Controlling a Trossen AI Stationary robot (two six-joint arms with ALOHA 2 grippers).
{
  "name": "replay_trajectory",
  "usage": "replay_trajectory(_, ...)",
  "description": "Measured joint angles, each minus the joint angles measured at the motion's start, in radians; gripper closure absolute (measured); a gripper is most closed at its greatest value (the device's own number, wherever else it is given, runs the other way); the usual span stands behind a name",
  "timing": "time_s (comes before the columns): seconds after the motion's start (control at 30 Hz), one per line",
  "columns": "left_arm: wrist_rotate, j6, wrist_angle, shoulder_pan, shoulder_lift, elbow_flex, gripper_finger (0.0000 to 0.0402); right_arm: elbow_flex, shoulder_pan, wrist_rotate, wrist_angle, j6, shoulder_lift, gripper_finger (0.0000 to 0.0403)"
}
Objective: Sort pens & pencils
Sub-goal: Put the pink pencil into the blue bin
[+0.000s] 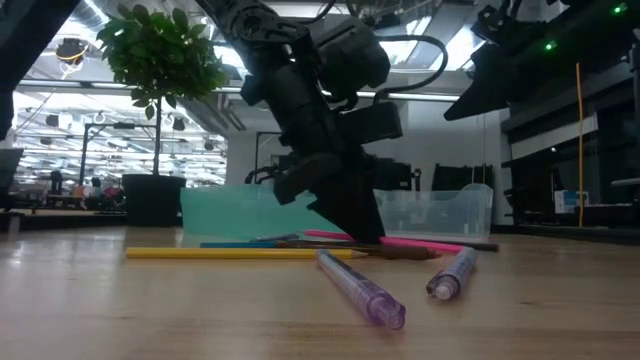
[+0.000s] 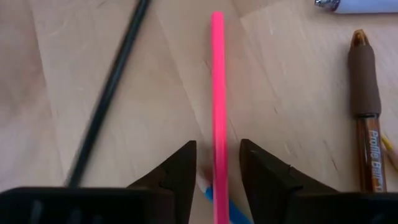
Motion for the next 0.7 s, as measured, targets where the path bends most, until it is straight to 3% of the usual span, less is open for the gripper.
replay_trajectory(0.23, 0.000, -0.006, -0.009, 0.000, 0.001, -0.001, 0.0385, 0.000, 0.000, -0.002, 0.000, -0.001, 0.000, 0.0386)
replay_trajectory(0.7, -0.046, 0.002, -0.013, 0.004, -0.031, -0.008, 0.0389, 0.000, 0.000, -0.011, -0.002, 0.002, 0.000, 0.0386)
